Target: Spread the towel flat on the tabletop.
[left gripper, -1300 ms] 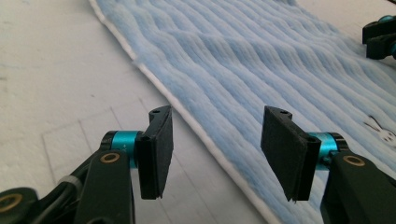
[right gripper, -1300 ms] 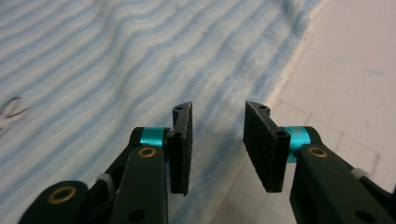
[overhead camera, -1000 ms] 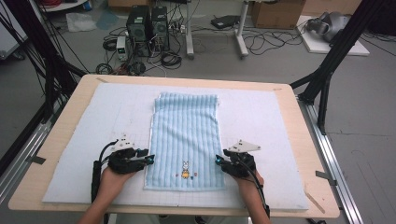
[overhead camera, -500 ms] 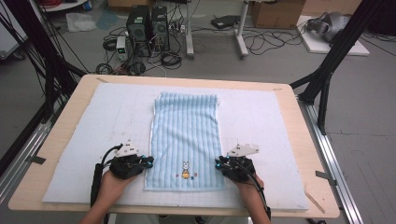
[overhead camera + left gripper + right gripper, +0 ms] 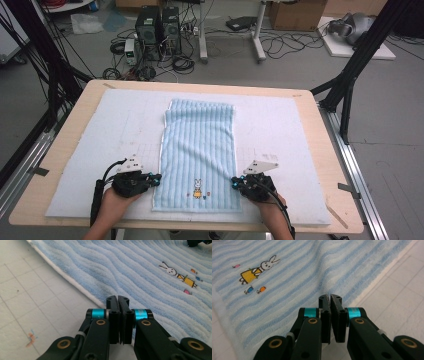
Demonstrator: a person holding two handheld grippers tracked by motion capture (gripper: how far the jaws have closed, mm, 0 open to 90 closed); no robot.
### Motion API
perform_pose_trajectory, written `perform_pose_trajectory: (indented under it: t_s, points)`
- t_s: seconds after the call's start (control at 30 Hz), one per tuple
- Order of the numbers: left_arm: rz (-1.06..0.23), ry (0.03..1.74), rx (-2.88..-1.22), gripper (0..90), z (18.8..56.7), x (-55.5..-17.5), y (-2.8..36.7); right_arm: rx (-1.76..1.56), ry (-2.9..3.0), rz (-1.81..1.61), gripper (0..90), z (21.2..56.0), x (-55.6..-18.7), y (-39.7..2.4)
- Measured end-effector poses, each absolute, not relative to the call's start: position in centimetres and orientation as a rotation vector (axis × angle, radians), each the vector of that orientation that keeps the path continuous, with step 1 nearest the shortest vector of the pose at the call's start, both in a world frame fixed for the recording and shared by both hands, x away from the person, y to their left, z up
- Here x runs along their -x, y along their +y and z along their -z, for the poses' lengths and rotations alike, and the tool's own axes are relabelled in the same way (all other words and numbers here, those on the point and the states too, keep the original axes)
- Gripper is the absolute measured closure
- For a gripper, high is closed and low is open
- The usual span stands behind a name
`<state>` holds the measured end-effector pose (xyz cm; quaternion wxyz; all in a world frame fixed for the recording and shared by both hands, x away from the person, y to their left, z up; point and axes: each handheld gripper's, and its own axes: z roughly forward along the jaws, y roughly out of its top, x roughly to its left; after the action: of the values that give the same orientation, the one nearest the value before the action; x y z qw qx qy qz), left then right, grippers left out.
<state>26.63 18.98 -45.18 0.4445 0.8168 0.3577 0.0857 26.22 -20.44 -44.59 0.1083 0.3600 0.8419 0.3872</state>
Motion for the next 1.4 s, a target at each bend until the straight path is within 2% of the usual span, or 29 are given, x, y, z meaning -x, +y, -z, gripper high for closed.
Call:
perform_pose_trajectory:
  t_s: [0.4,0.47,0.5,0.53,0.57,0.67,0.83,1.03,1.17,1.27,1.4]
  points:
    - [-0.096,0.802,-2.066,87.5,45.0,-23.1,19.6,-0.979,2.604,-1.130,86.6,44.1,-21.8,-20.9]
    - [-0.047,0.775,-2.076,87.2,44.9,-22.6,19.8,-0.968,2.619,-1.136,83.3,44.0,-21.1,-21.2]
    - [-0.042,0.766,-2.073,86.0,44.7,-22.4,19.9,-0.973,2.616,-1.147,76.4,43.9,-20.8,-21.3]
    - [-0.038,0.787,-2.039,80.6,44.6,-22.4,20.1,-0.996,2.587,-1.159,69.5,43.7,-20.7,-21.5]
    - [-0.041,0.805,-2.022,67.4,44.5,-22.6,20.2,-1.042,2.538,-1.180,66.8,43.5,-20.8,-21.9]
    - [-0.114,0.855,-1.958,56.9,44.1,-23.4,20.5,-1.120,2.428,-1.233,63.1,43.0,-21.8,-22.2]
    - [-0.173,0.851,-1.910,61.0,43.7,-25.0,20.2,-1.077,2.388,-1.283,70.0,43.1,-23.8,-20.4]
    - [-0.185,0.856,-1.910,62.9,43.7,-26.7,18.9,-1.040,2.428,-1.199,71.0,44.1,-26.5,-17.8]
    - [-0.156,0.866,-1.943,63.9,44.6,-27.3,18.1,-0.936,2.473,-1.110,68.8,44.8,-26.6,-16.9]
    - [-0.123,0.847,-2.031,67.9,45.1,-27.1,17.4,-0.851,2.526,-1.041,64.7,44.3,-26.4,-16.7]
    - [-0.153,0.836,-2.059,71.7,45.0,-26.2,17.6,-0.781,2.590,-1.008,61.5,43.9,-25.7,-16.6]
